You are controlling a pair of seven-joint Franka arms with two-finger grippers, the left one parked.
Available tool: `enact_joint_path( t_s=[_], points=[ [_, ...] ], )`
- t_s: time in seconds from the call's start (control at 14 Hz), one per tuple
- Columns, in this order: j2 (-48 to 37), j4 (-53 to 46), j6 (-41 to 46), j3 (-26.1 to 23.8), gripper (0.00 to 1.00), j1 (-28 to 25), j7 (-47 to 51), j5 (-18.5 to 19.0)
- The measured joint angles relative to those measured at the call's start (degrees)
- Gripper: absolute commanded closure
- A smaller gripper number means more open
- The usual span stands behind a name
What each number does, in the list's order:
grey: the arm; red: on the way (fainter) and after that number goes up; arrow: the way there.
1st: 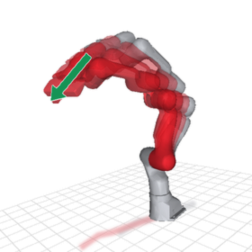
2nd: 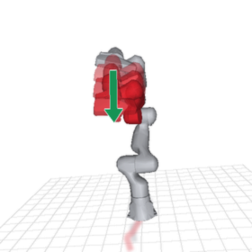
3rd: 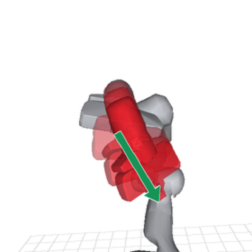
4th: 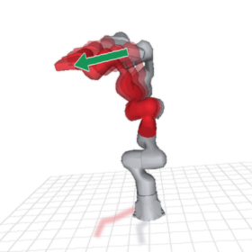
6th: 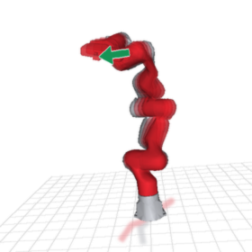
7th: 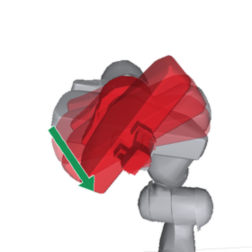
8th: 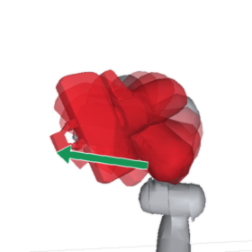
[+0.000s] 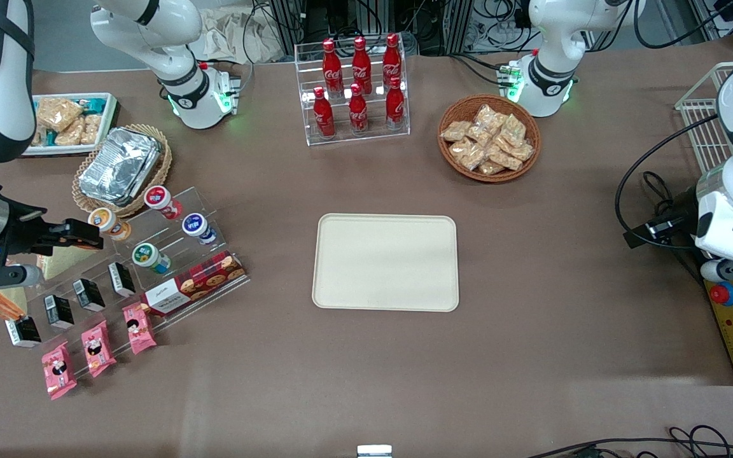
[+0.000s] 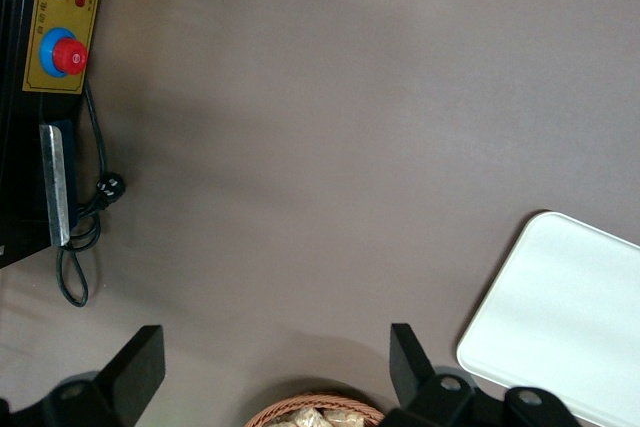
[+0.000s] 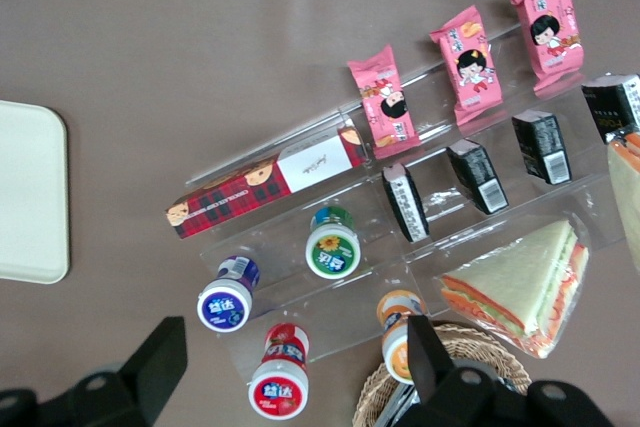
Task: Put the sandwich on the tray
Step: 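Move the right gripper over the wrapped sandwich with orange filling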
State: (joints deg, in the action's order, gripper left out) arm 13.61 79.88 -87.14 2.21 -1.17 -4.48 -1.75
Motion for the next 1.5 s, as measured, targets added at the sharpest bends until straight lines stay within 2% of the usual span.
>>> enact_joint_path(
  t_s=[0.57, 0.86, 1.14, 1.5],
  points=[
    [0.01, 0.81, 0.03, 0.54, 0.02, 2.51, -2.78, 0.0],
    [0.3, 1.34, -0.12, 1.04, 0.02, 4.1, -7.9, 0.05],
    [1.51, 1.35, -3.06, 1.69, 0.02, 4.85, -13.26, 3.6],
    [4.55, 1.38, -8.37, 3.04, 0.02, 8.79, -29.6, 3.81]
  ],
)
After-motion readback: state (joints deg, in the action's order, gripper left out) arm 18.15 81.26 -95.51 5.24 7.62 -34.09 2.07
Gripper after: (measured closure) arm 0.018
